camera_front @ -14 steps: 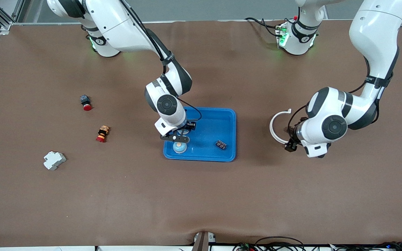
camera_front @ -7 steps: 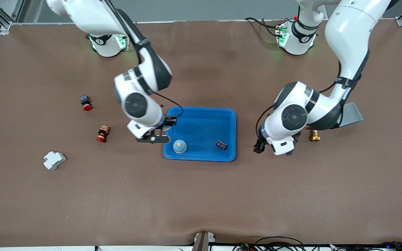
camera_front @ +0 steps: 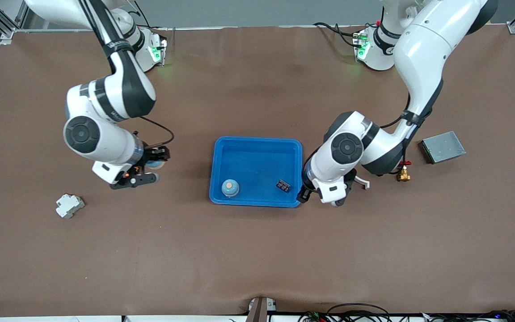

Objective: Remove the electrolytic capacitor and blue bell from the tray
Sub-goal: 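Grasp the second capacitor with the left gripper while the right gripper carries the bell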

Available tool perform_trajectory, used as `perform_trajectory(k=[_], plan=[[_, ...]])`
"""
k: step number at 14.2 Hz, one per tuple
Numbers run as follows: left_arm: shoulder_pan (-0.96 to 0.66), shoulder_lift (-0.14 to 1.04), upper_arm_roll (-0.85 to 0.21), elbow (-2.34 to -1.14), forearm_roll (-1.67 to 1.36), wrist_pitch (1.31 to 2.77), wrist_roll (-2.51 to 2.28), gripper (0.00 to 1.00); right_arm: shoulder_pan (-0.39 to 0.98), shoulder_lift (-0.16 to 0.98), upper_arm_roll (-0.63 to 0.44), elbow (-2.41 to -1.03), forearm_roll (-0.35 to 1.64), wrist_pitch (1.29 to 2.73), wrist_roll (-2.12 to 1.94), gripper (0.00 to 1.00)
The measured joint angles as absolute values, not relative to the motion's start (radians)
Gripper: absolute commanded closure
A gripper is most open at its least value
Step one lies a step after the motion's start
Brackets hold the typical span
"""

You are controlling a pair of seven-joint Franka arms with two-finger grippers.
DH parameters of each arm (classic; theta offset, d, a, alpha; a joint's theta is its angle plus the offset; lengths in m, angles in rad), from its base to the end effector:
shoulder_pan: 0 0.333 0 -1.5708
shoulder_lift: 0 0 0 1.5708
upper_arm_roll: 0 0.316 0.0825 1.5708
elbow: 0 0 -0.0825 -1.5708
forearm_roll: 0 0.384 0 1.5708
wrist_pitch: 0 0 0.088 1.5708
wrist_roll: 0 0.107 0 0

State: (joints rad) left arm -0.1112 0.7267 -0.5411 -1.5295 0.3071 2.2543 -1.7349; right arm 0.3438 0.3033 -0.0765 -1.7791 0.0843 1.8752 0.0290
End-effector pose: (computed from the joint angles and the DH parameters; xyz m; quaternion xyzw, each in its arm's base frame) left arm 0.6114 -0.3719 0.2831 0.8675 0.4921 -0.0246 0.0687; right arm 0.5883 0.1708 0.3717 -0.9891 -0.1021 0.1056 0.0117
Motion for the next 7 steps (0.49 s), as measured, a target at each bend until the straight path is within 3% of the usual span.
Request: perform_trajectory(k=[2,7], plan=[[-0.128,0.754,-0.540,-1.528,0.337,2.304,-1.735,0.41,0.281,0.291,-0.077,-1.811,0.070,1.875,-0.094,0.88],[-0.167,0.811,-0.518,-1.514,0.352,2.346,-1.734,0.44,0.088,0.288,-0.077,-1.871,0.048,1.903,-0.389,0.88]])
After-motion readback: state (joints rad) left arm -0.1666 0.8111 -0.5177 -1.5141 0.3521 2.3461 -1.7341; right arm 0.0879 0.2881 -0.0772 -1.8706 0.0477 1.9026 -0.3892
